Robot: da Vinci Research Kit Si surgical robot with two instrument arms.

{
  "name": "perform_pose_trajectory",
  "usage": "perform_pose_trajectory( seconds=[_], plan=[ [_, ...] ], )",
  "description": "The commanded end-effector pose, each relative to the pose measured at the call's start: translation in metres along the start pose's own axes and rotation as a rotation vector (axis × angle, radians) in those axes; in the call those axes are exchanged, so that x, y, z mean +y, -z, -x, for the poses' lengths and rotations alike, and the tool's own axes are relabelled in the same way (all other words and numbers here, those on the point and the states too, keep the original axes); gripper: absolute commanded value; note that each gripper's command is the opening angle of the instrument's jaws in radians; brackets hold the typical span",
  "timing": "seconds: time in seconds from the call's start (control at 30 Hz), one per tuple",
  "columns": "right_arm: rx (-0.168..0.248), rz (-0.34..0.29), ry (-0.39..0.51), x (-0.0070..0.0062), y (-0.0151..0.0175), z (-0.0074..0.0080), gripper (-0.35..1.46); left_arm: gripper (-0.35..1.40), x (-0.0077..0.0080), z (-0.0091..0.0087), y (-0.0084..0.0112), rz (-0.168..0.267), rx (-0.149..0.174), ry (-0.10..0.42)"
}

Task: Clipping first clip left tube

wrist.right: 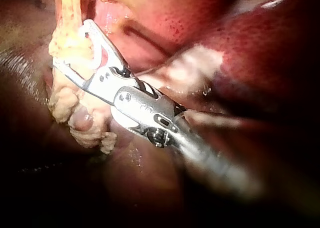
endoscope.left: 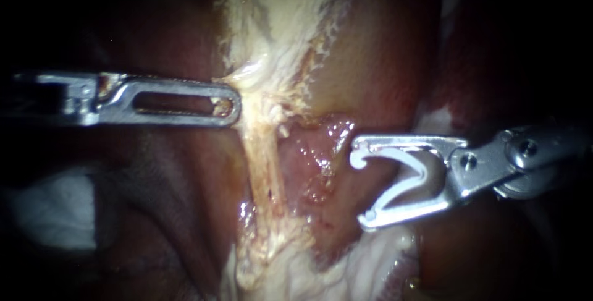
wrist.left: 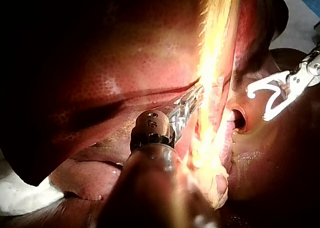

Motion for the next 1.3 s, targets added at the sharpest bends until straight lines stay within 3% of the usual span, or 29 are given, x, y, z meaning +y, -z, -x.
perform_pose_trajectory(
  seconds=[0.03, 0.3, 0.63, 0.97, 1.3],
  plan=[
    [-0.006, -0.006, -0.008, -0.0001, -0.0004, 0.0, 0.58, -0.35, 0.0, 0.0, 0.0002, 0.0, 0.0, 0.0],
    [-0.01, -0.028, -0.046, -0.0009, -0.0037, -0.0004, 0.58, -0.35, 0.0, -0.0002, 0.0013, 0.003, -0.002, 0.0],
    [-0.012, -0.034, -0.069, -0.0002, -0.0081, 0.0, 0.58, -0.35, -0.0004, -0.0003, 0.0019, 0.004, -0.002, 0.001],
    [-0.044, -0.034, -0.101, 0.001, -0.0119, 0.0026, 0.58, -0.35, -0.0005, -0.0005, 0.0022, 0.005, -0.002, 0.002],
    [-0.058, -0.038, -0.107, 0.0019, -0.0131, 0.0047, 0.58, -0.35, -0.0006, -0.0006, 0.0025, 0.005, -0.002, 0.002]
  ],
)
